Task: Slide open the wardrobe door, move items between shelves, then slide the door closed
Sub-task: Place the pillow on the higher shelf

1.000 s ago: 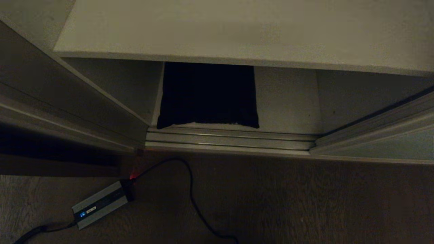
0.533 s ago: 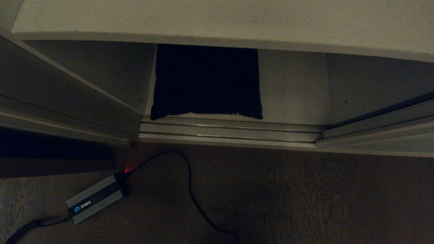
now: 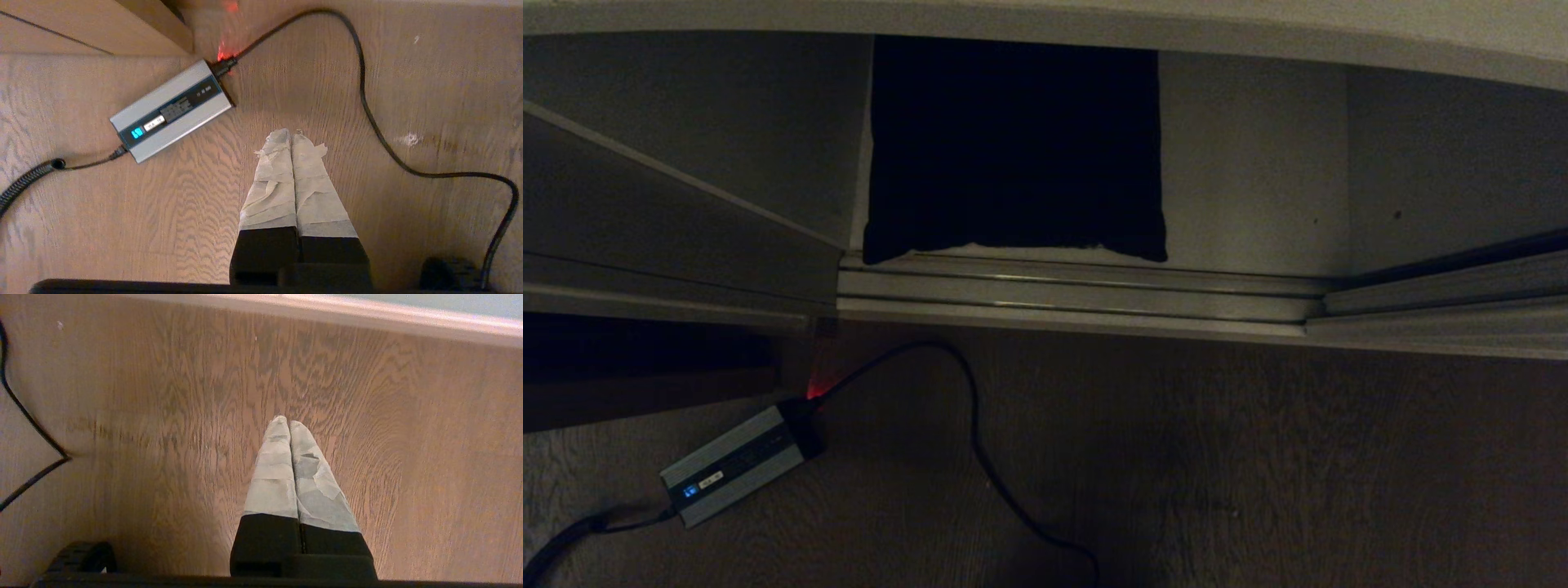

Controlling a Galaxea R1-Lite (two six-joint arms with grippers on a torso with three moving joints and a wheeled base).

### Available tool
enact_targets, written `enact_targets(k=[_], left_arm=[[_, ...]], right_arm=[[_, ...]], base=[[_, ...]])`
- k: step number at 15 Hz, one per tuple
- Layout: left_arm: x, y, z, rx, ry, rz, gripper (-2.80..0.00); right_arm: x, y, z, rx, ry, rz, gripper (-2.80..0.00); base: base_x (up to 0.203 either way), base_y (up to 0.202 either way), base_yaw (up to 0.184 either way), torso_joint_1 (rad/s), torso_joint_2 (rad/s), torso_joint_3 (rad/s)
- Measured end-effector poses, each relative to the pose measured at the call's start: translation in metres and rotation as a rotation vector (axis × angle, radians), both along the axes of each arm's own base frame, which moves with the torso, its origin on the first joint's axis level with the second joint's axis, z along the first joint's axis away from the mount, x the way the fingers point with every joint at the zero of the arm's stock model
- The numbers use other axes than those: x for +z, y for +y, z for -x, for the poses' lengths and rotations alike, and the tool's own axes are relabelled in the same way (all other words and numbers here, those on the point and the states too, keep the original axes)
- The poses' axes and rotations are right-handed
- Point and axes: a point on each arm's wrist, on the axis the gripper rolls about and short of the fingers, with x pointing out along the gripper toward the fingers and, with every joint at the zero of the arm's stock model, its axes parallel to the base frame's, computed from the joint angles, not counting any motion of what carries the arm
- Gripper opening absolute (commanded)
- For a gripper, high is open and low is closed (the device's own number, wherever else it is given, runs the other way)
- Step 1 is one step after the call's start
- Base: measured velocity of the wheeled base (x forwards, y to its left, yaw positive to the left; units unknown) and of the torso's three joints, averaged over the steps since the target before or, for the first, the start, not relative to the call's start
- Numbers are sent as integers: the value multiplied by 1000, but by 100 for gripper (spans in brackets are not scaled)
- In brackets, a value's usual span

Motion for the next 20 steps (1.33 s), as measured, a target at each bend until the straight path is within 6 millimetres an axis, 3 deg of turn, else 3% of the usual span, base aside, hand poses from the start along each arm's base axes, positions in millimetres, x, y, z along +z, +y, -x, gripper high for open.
enact_targets(k=[7,15,16,20], left_arm=[[0,0,0,0,-6,3,-280],[0,0,0,6,-5,-23,-280],[3,0,1,7,-12,-23,-280],[52,-1,8,-45,-11,49,-280]], right_arm=[[0,0,0,0,0,0,-280],[0,0,0,0,0,0,-280],[0,0,0,0,0,0,-280],[0,0,0,1,0,0,-280]], base=[[0,0,0,1,3,-179],[0,0,0,1,0,-11],[0,0,0,0,0,0],[0,0,0,0,0,0]])
